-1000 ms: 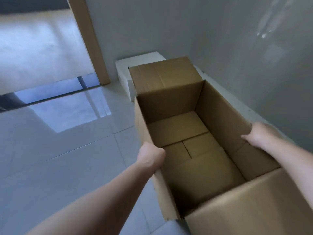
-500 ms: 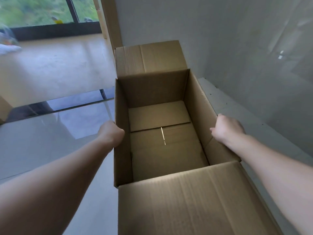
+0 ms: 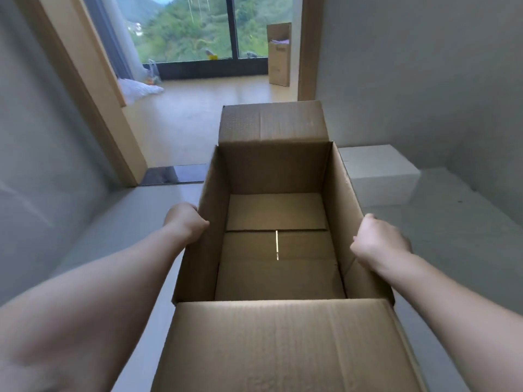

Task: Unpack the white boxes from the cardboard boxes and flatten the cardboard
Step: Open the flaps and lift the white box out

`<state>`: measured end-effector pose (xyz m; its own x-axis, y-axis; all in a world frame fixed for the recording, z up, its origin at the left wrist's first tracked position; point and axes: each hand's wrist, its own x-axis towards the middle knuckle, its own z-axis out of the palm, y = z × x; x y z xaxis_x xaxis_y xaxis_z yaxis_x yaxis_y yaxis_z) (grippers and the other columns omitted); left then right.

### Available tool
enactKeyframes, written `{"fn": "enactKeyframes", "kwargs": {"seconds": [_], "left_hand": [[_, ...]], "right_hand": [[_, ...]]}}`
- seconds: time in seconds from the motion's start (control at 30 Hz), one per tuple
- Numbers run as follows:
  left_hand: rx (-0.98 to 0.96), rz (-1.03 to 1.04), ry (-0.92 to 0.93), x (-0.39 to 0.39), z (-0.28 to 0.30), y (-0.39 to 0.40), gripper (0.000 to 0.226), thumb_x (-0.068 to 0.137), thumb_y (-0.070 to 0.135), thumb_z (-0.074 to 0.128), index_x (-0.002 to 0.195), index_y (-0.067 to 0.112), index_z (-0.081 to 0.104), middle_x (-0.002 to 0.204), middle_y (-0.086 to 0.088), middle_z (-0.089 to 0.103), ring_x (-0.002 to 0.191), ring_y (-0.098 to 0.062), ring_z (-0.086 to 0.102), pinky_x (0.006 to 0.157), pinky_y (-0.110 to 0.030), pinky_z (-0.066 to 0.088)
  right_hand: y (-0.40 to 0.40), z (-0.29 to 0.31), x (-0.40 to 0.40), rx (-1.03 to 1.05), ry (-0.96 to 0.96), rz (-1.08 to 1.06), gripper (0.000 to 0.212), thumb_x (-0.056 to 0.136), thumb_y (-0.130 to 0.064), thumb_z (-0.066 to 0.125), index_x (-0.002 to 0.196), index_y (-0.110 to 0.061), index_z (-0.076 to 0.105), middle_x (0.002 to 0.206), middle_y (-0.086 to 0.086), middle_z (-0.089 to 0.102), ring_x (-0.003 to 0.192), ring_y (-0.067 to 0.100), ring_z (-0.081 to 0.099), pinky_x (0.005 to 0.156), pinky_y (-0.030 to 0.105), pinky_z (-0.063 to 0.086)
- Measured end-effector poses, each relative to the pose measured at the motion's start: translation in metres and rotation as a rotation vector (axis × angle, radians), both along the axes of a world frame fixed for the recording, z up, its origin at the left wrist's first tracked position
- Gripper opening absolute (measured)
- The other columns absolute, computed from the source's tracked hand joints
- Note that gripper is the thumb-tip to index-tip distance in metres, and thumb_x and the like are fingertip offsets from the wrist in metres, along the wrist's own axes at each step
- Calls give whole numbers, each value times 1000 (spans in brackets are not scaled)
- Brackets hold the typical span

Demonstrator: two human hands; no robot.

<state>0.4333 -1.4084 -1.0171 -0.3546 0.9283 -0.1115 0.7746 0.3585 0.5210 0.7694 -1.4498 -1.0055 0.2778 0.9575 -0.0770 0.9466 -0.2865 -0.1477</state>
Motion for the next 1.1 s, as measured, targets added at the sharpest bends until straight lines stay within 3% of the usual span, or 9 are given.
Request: {"fn": "enactKeyframes", "kwargs": {"seconds": [0.13, 0.23, 0.37, 0.57, 0.67, 0.8, 0.93, 1.03, 1.1], "left_hand": [[0, 131, 3, -118, 8, -18, 19, 81, 22, 74, 94, 8, 69, 93, -11, 69, 89, -29, 65, 78, -33, 52], [-26, 208, 38, -202, 12, -38, 27, 80, 22, 75, 103, 9, 70, 99, -10, 70, 93, -27, 65, 80, -30, 49], [-70, 307, 90, -300, 12, -64, 24, 81, 25, 74, 100, 12, 70, 100, -8, 70, 95, -27, 64, 78, -29, 46], [-105, 458, 98, -396, -21, -107, 21, 82, 21, 73, 100, 11, 69, 104, -11, 69, 100, -31, 63, 87, -33, 49], [-152, 502, 161, -414, -38, -122, 21, 87, 15, 65, 107, 10, 64, 111, -13, 65, 104, -34, 60, 89, -36, 49], [-134, 467, 384, -407, -39, -118, 22, 87, -3, 42, 103, 8, 51, 108, -15, 58, 100, -37, 57, 80, -40, 47], [-95, 352, 451, -374, -27, -100, 30, 85, -3, 44, 111, 11, 50, 115, -11, 54, 101, -34, 55, 76, -40, 45], [-102, 285, 389, -344, -19, -85, 37, 85, 1, 45, 119, 14, 51, 119, -7, 53, 104, -32, 54, 81, -42, 49], [-83, 238, 374, -321, -13, -76, 37, 86, 3, 45, 120, 16, 52, 116, -5, 56, 103, -30, 55, 77, -39, 48]], "right_hand": [[15, -3, -114, -55, 49, 151, 21, 88, -17, 49, 107, -9, 43, 112, 11, 62, 103, 32, 60, 71, 30, 39], [12, -11, -198, -110, 77, 247, 24, 88, -15, 48, 110, -7, 43, 110, 11, 63, 100, 31, 61, 70, 30, 40], [7, -20, -301, -177, 95, 344, 26, 88, -11, 43, 114, -6, 43, 109, 11, 62, 97, 31, 60, 70, 29, 40], [-6, -39, -409, -219, 61, 447, 39, 89, -15, 44, 125, -2, 38, 117, 16, 60, 105, 35, 59, 78, 36, 41], [-22, -55, -439, -279, 55, 460, 38, 89, -19, 49, 121, 0, 40, 114, 16, 60, 104, 35, 59, 73, 34, 41], [-43, -76, -454, -393, 41, 464, 33, 90, -25, 52, 115, -5, 47, 101, 11, 62, 89, 30, 59, 66, 30, 41], [-49, -67, -460, -356, -30, 637, 21, 94, -29, 45, 92, -13, 60, 79, 1, 60, 66, 17, 55, 53, 25, 36], [-40, -45, -454, -259, -96, 747, 39, 98, -43, 33, 95, -16, 62, 87, 1, 62, 75, 19, 56, 66, 27, 44], [-29, -36, -439, -193, -73, 748, 48, 97, -53, 30, 84, -16, 59, 81, 0, 62, 75, 17, 60, 72, 32, 52]]}}
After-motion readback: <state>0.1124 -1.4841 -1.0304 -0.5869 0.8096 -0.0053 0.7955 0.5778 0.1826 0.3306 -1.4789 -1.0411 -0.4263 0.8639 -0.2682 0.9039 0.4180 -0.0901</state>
